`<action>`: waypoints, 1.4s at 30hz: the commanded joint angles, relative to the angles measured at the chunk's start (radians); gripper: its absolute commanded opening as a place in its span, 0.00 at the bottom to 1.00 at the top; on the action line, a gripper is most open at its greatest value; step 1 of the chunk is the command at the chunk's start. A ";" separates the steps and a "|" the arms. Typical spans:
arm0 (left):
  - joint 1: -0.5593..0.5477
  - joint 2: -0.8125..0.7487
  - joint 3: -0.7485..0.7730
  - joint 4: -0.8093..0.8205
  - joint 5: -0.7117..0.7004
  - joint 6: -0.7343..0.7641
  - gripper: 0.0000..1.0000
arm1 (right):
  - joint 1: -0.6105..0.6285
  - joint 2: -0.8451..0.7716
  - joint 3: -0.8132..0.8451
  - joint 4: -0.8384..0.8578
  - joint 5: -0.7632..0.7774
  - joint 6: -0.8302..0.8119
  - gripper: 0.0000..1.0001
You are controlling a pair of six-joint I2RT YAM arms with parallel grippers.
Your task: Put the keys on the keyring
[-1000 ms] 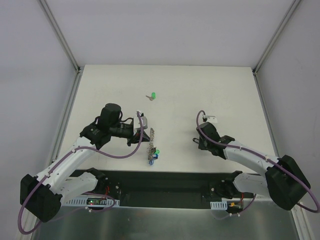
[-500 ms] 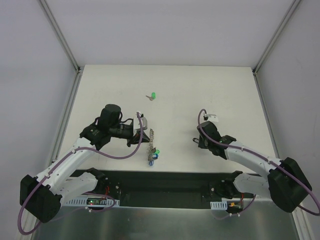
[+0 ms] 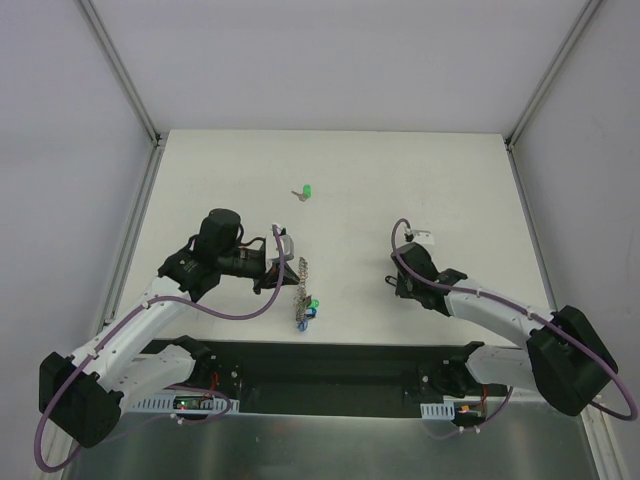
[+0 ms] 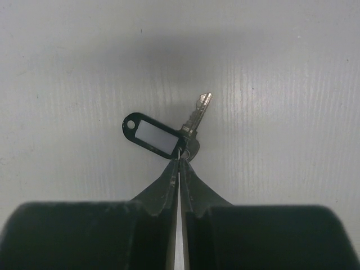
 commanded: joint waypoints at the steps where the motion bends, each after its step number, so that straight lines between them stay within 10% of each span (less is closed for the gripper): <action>1: -0.011 -0.032 0.002 0.043 0.022 -0.006 0.00 | -0.003 0.010 0.044 0.010 0.005 -0.002 0.03; 23: -0.013 -0.055 -0.002 0.043 0.016 -0.009 0.00 | -0.003 -0.060 0.450 -0.779 -0.101 -0.303 0.01; 42: -0.019 -0.113 -0.021 0.041 -0.027 0.002 0.00 | 0.037 0.496 0.729 -0.653 -0.276 -0.538 0.01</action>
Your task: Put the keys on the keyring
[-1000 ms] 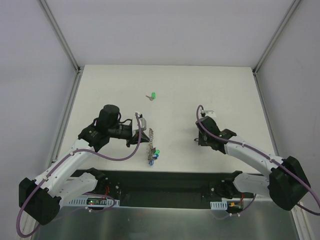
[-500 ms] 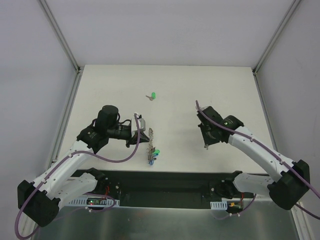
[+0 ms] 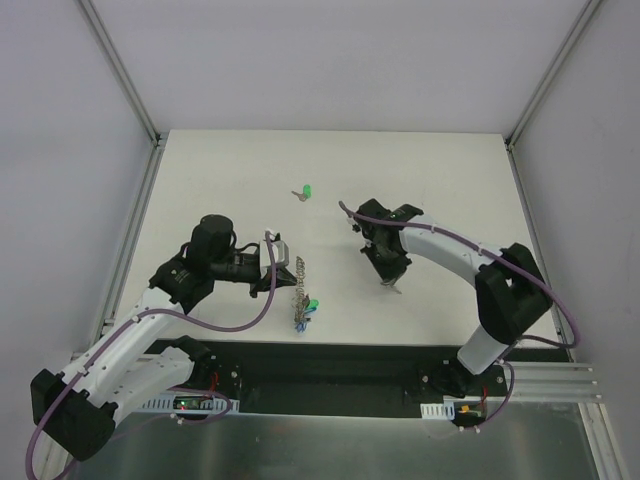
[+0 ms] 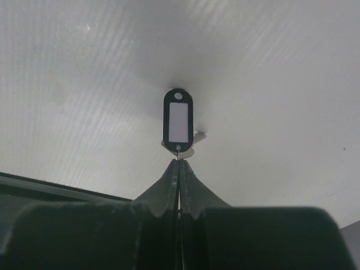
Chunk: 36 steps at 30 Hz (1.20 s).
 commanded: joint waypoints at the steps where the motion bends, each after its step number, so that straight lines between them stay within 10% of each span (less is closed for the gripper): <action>1: -0.007 -0.030 -0.002 0.043 0.003 0.002 0.00 | 0.025 0.117 0.111 0.036 -0.040 -0.072 0.01; 25: -0.007 -0.037 -0.003 0.044 0.006 0.002 0.00 | 0.123 0.377 0.323 0.087 -0.037 -0.153 0.05; 36: -0.007 -0.040 -0.003 0.041 0.004 0.002 0.00 | 0.145 0.242 0.277 0.185 -0.015 -0.150 0.21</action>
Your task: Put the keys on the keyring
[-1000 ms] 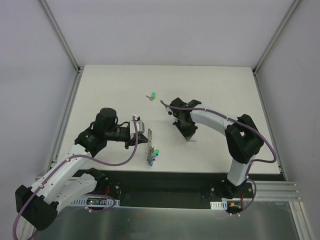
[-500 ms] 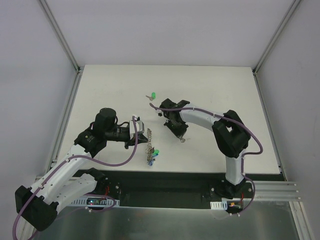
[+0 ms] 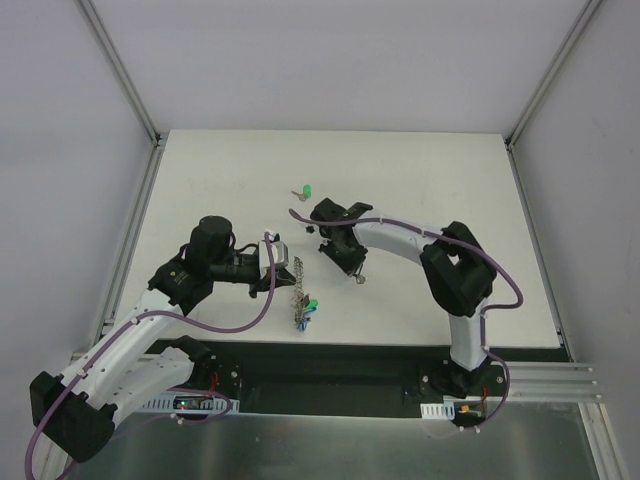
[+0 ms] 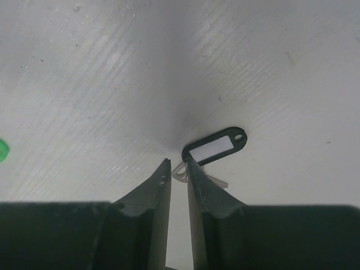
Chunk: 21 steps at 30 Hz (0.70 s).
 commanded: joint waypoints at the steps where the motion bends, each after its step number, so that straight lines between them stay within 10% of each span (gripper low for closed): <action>1: -0.007 -0.022 0.004 0.043 0.025 0.003 0.00 | 0.008 -0.154 -0.039 0.089 0.016 -0.005 0.23; 21: -0.010 -0.006 0.004 0.043 0.026 0.001 0.00 | -0.014 -0.598 -0.890 1.143 0.037 0.104 0.25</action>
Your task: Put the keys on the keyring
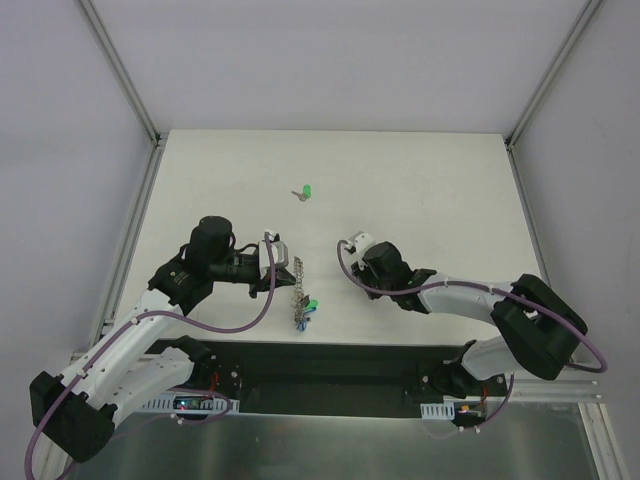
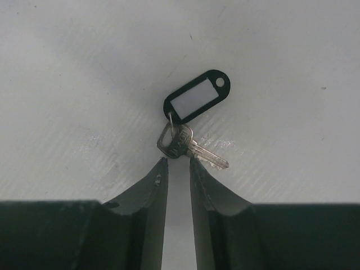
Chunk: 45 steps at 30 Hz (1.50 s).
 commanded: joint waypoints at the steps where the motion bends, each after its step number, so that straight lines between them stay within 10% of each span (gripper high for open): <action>1: -0.011 -0.005 0.005 0.043 0.027 0.003 0.00 | -0.017 -0.027 -0.066 0.318 -0.007 0.059 0.25; 45: -0.014 0.006 0.004 0.043 0.017 0.003 0.00 | -0.023 0.041 -0.053 0.278 -0.024 0.112 0.15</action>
